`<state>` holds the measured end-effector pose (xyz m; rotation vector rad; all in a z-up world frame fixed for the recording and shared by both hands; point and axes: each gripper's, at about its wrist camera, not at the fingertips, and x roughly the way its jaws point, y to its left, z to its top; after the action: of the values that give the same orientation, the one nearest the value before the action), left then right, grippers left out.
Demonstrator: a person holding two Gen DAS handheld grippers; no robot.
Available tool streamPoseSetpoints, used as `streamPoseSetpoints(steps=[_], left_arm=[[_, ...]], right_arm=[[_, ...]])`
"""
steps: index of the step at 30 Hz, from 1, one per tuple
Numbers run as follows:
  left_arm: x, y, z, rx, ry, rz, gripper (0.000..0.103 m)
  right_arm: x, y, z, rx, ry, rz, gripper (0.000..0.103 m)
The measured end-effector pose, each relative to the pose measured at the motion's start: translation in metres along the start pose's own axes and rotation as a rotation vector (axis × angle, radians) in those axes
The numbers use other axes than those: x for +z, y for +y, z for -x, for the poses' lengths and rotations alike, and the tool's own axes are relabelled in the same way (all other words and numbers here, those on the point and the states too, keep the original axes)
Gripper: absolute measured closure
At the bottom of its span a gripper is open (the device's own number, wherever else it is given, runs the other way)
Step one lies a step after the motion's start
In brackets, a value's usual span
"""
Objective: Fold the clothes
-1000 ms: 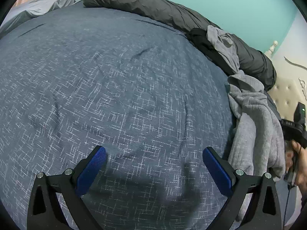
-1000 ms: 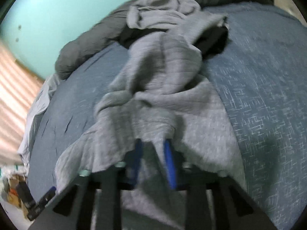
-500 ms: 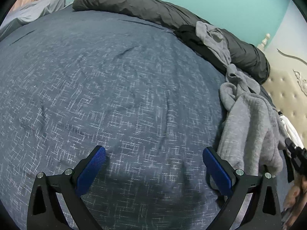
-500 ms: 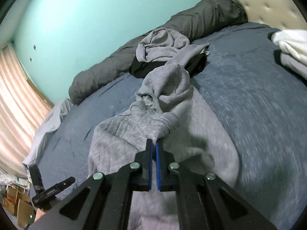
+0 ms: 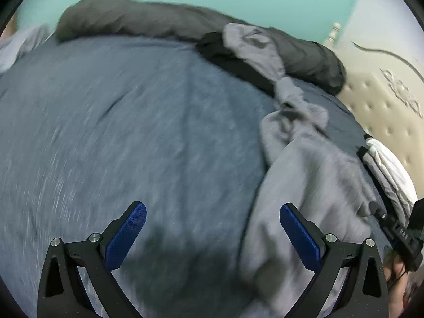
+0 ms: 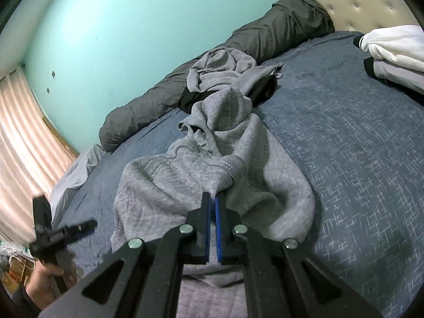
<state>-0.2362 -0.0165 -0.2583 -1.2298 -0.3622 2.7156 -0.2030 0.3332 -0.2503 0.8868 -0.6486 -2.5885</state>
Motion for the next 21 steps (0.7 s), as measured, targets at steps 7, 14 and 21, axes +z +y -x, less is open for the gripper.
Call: streamPoseSetpoints(steps=[7,14,21], left_arm=[[0.073,-0.061,-0.045,-0.063,0.06,-0.117,0.0],[0.09,-0.126,-0.089,-0.096,0.15,-0.32,0.0],[0.078,-0.164,-0.109,-0.099,0.226,-0.472,0.001]], right_arm=[[0.0,-0.003,0.0,0.029,-0.001,0.004,0.101],[0.001,-0.013,-0.003,0.052,0.015,-0.028,0.101],[0.004,-0.025,-0.006,0.075,0.028,-0.074,0.1]])
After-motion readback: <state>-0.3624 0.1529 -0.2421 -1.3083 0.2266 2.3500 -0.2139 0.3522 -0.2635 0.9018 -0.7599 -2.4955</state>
